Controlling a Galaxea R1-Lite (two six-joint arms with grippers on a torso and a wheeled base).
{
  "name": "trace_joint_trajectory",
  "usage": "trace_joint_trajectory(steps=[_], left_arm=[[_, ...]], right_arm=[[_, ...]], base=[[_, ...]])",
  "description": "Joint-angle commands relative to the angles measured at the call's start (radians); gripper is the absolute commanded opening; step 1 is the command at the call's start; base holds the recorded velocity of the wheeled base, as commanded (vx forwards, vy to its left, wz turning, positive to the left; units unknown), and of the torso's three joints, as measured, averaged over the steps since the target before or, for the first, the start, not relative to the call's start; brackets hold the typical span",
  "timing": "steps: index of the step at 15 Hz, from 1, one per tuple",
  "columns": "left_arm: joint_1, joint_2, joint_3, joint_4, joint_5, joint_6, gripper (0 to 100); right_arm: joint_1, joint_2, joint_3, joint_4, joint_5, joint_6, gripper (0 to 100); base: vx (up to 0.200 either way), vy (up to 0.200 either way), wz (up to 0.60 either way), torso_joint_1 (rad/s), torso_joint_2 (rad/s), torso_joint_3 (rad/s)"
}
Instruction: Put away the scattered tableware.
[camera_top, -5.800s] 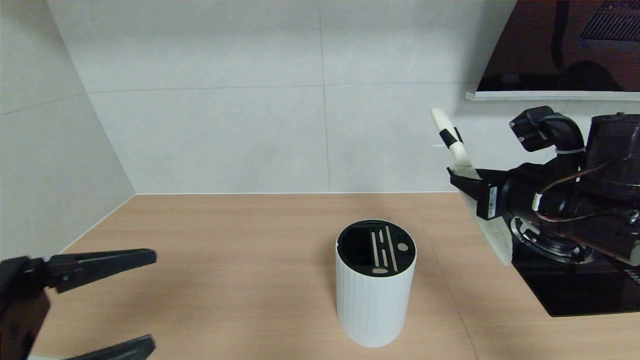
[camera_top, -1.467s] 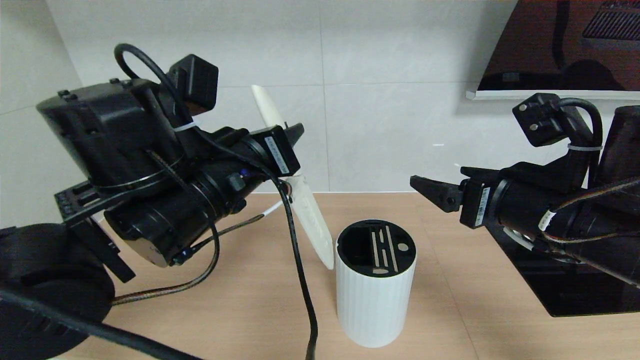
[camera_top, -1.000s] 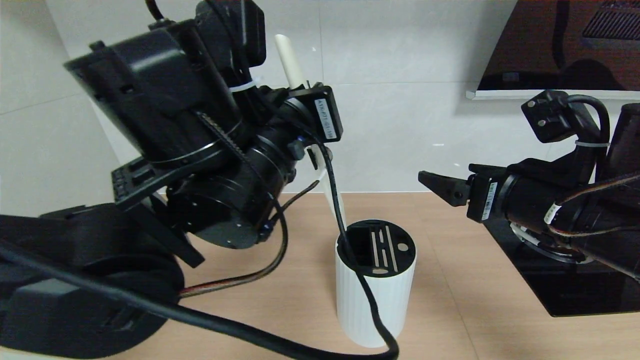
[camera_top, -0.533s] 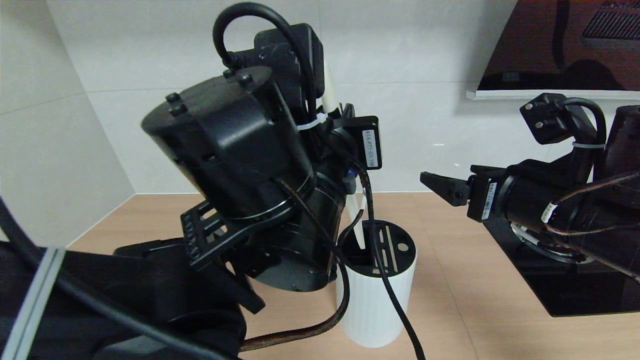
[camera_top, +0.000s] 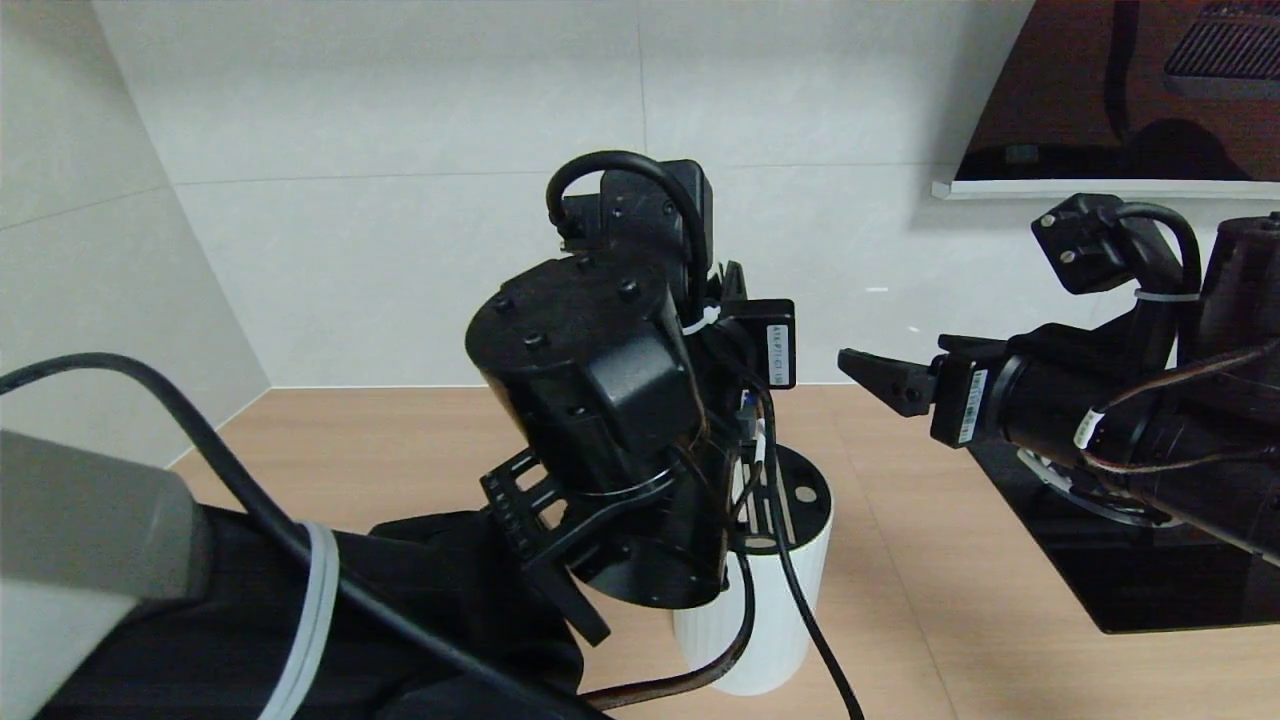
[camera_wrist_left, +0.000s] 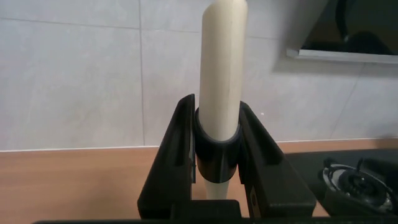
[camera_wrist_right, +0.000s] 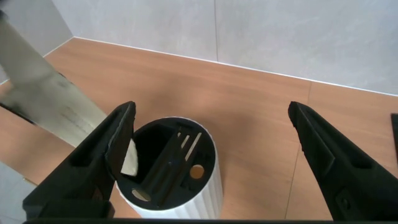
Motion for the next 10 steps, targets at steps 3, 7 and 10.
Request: trace_joint_trajectory(steps=[3, 7, 10], left_arm=[[0.001, 0.027, -0.001, -0.004, 0.000, 0.001, 0], [0.002, 0.037, 0.000, -0.004, 0.002, 0.001, 0], [0.002, 0.061, 0.005, -0.013, 0.002, -0.002, 0]], right_arm=[[-0.001, 0.003, 0.001, 0.000, 0.000, 0.000, 100], [0.001, 0.004, 0.007, -0.004, 0.000, 0.000, 100], [-0.001, 0.004, 0.009, -0.004, 0.000, 0.000, 100]], base=[[0.000, 0.000, 0.00, 0.000, 0.00, 0.000], [0.000, 0.000, 0.00, 0.000, 0.00, 0.000], [0.000, 0.000, 0.00, 0.000, 0.00, 0.000]])
